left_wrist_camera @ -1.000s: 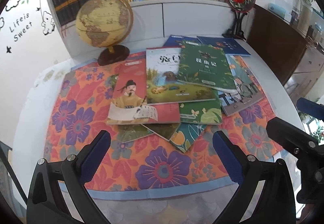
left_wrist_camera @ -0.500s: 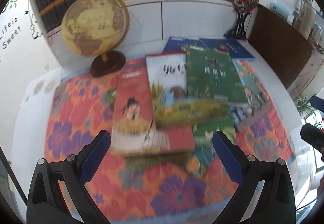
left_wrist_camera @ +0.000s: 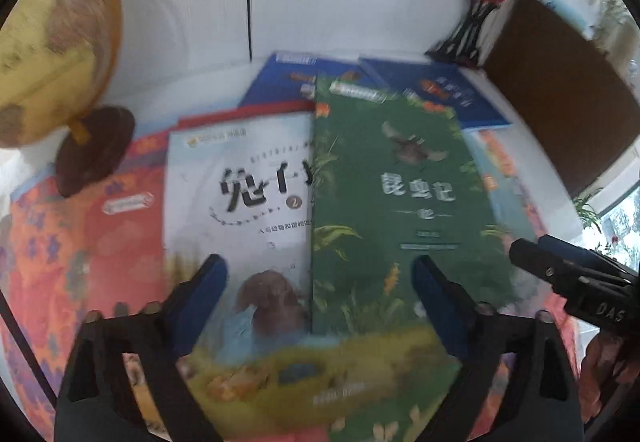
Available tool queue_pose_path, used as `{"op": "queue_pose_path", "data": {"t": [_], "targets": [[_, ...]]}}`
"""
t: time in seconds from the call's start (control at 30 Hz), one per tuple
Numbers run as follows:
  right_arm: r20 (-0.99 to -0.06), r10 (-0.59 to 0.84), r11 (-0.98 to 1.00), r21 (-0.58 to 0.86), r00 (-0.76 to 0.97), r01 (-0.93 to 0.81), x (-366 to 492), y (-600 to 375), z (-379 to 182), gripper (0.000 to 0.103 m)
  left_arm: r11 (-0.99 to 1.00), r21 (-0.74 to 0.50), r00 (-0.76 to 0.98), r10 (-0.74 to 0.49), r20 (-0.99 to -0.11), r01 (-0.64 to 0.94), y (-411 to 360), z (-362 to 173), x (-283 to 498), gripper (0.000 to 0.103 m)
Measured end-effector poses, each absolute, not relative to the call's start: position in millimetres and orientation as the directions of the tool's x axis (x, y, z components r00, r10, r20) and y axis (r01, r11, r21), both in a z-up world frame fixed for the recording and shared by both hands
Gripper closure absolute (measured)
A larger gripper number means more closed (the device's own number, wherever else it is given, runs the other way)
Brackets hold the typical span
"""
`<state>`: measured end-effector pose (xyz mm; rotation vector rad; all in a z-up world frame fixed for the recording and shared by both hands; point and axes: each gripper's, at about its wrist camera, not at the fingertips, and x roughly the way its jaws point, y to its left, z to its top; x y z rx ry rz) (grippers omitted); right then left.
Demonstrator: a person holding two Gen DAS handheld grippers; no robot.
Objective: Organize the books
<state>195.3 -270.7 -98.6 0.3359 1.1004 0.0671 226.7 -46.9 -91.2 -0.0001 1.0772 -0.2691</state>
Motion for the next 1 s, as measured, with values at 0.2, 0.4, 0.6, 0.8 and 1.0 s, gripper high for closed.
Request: {"op": "queue_pose_path", "data": {"t": [0.2,0.4,0.6,0.8,1.0], "targets": [[-0.851,0.313,0.932,0.361,0.422,0.036,198,-258,-115,0.059,0.946,-0.084,0.445,-0.224,-0.867,0.314,-71,-96,219,0.043],[-0.879,0.292,0.953,0.302,0.376,-0.033,169,-242,-114,0.058,0.932,-0.084,0.401,-0.231,-0.886,0.352,-73,-93,190,0.044],[-0.890,0.374,0.926,0.373,0.260,-0.054,82,-248,-121,0.058,0.910,-0.165,0.297,-0.290,-0.910,0.381,-62,-85,97,0.044],[-0.864,0.480,0.877,0.473,0.153,-0.081,5,-265,-130,0.059,0.907,-0.262,0.108,-0.312,-0.944,0.329,-36,-110,12,0.046],[-0.789,0.593,0.804,0.592,0.160,-0.055,35,-285,-142,0.059,0.920,-0.302,0.103,-0.336,-0.936,0.250,-16,-127,39,0.066]]}}
